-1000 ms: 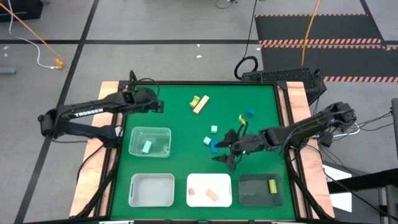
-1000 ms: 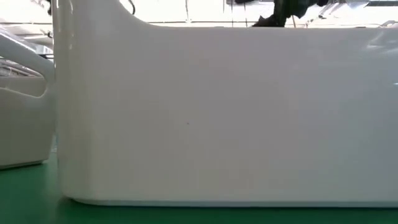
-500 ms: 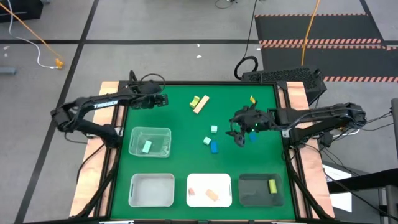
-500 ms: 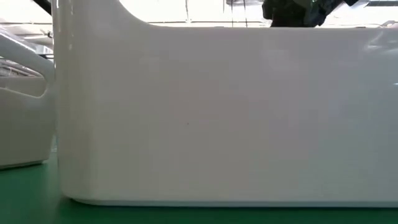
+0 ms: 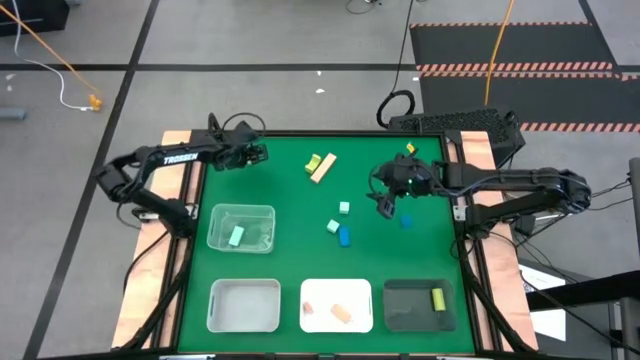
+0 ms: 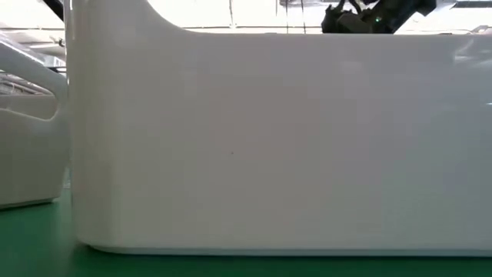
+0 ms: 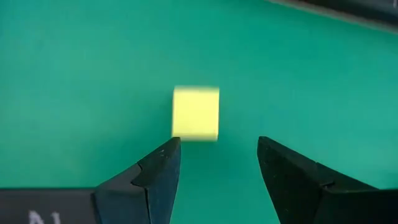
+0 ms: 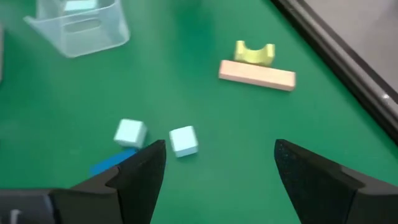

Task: Sort & place blocks by color
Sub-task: Put the left green block into the black bin

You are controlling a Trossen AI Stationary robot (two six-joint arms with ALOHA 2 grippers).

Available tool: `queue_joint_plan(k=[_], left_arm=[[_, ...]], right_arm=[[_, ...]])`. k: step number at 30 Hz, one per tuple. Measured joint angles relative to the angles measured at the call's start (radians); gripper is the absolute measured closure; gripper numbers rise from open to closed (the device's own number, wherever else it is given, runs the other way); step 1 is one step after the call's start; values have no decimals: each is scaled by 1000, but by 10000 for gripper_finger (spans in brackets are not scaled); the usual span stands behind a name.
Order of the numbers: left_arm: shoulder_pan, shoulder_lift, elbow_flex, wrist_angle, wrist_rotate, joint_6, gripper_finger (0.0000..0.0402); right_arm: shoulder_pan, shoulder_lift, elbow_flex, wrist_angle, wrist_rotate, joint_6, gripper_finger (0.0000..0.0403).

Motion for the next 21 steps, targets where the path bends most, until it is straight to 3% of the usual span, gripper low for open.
queue_joint_plan(k=[9, 21], left_arm=[[42, 85, 2, 74, 1, -5, 188], [45, 93, -1, 73, 30, -2, 188]], right_arm=[[-103, 0, 0, 5, 1, 3, 115], [-167, 0, 0, 5, -1, -4, 115]])
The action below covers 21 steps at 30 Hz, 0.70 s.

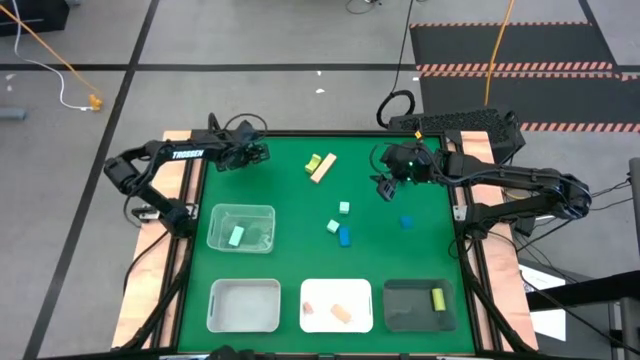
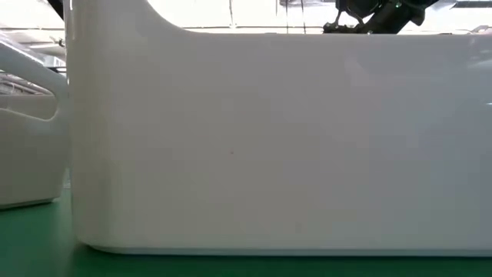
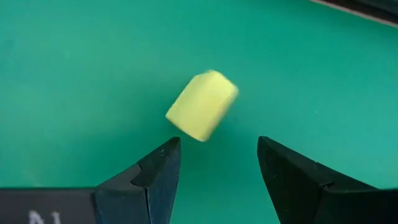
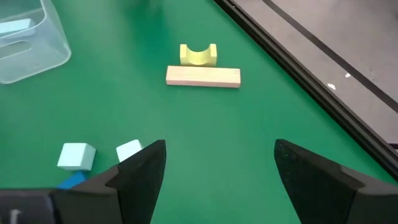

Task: Sort & place blocks by color
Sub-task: Put the left green block into the black bin

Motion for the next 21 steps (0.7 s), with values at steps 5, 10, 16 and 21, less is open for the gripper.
queue_joint_plan(k=[5, 10, 16, 21], left_arm=[[9, 0, 0, 0, -23, -24, 188], [10, 0, 0, -3, -26, -23, 188], [15, 0, 0, -17, -60, -8, 188], [35, 0, 0, -8, -73, 2, 188]], right_arm=[[-8, 0, 0, 0, 0, -11, 115], [-8, 0, 0, 0, 0, -14, 115], [-8, 0, 0, 0, -1, -12, 115], [-8, 0, 0, 0, -1, -13, 115]])
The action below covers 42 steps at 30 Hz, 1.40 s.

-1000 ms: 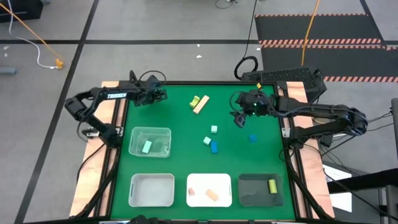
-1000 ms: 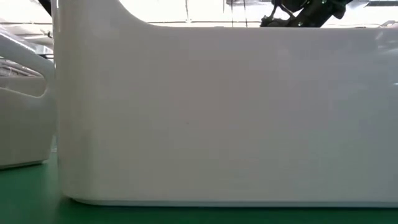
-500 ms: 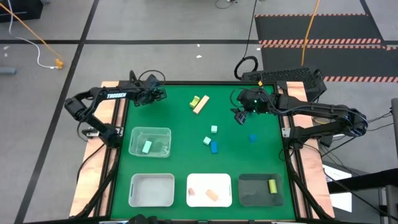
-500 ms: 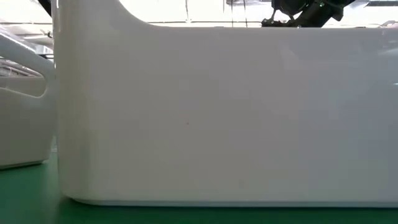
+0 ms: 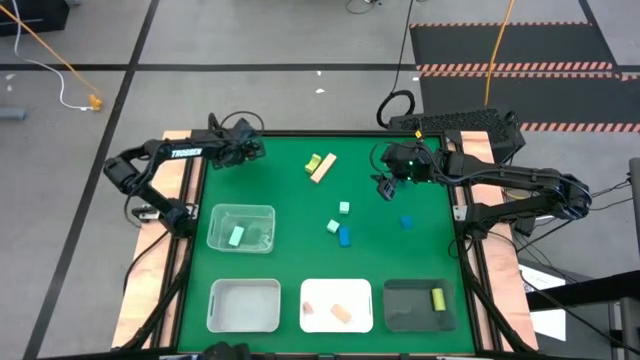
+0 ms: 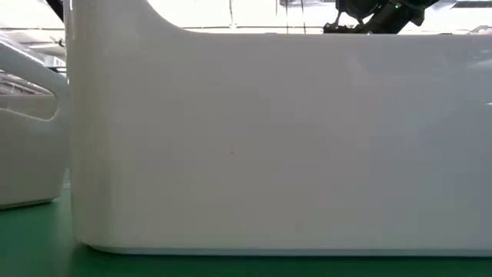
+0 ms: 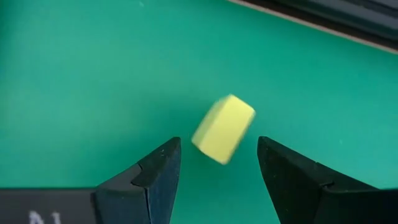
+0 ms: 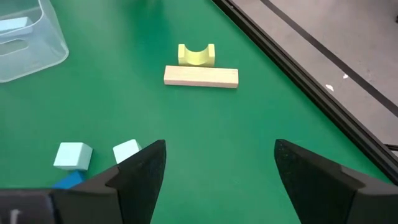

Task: Sort & place blocks by color
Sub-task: Put the left green block into the black bin

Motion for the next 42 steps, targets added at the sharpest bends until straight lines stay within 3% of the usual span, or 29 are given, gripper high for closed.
queue_joint_plan(k=[23, 27, 35, 42], left_arm=[[36, 0, 0, 24, -28, 53, 190], [36, 0, 0, 24, -7, 61, 223], [39, 0, 1, 25, 5, 68, 342], [47, -11, 2, 33, 107, 71, 344]], right_arm=[[0, 0, 0, 52, 1, -9, 115], [0, 0, 0, 52, 2, -9, 115], [0, 0, 0, 52, 3, -9, 115], [0, 0, 0, 50, 3, 20, 115]])
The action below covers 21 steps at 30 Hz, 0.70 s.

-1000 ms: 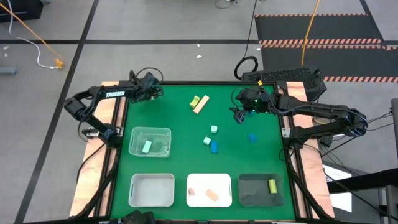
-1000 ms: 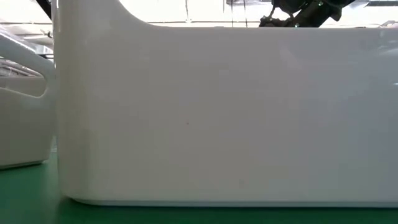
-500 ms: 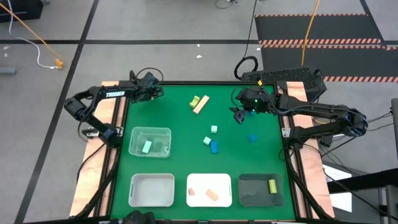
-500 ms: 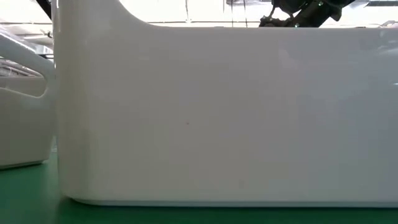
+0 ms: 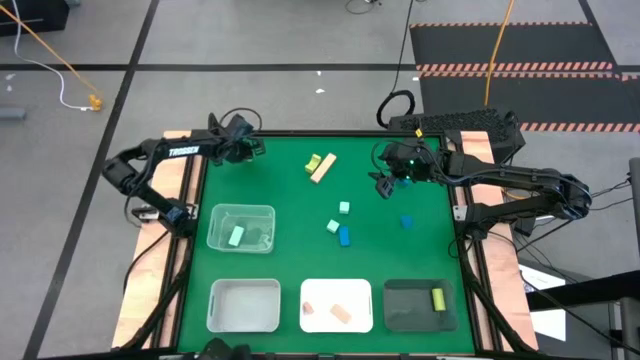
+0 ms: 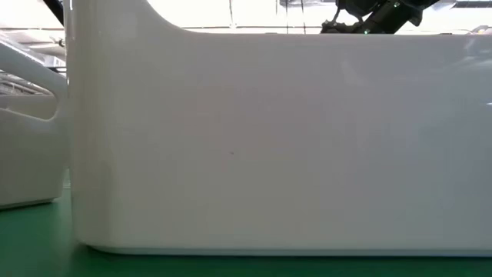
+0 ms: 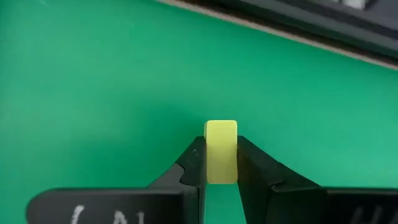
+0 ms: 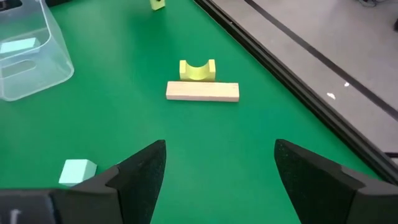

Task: Sort & place blocks by color
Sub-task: Put the left green block into the black bin

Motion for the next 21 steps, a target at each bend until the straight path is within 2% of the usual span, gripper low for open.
queue_joint_plan(k=[4, 11, 16, 21], left_arm=[[-32, -58, -2, 37, 50, -2, 344], [-139, -238, -2, 126, 108, -13, 344], [-272, -353, -1, 238, 126, -53, 344], [-430, -404, -1, 439, 126, -121, 344]], right_arm=[[1, 0, 0, -14, -3, 54, 115], [9, 0, 0, 5, -55, 179, 115], [9, 0, 0, 65, -52, 271, 115], [18, 0, 0, 197, -53, 297, 115]])
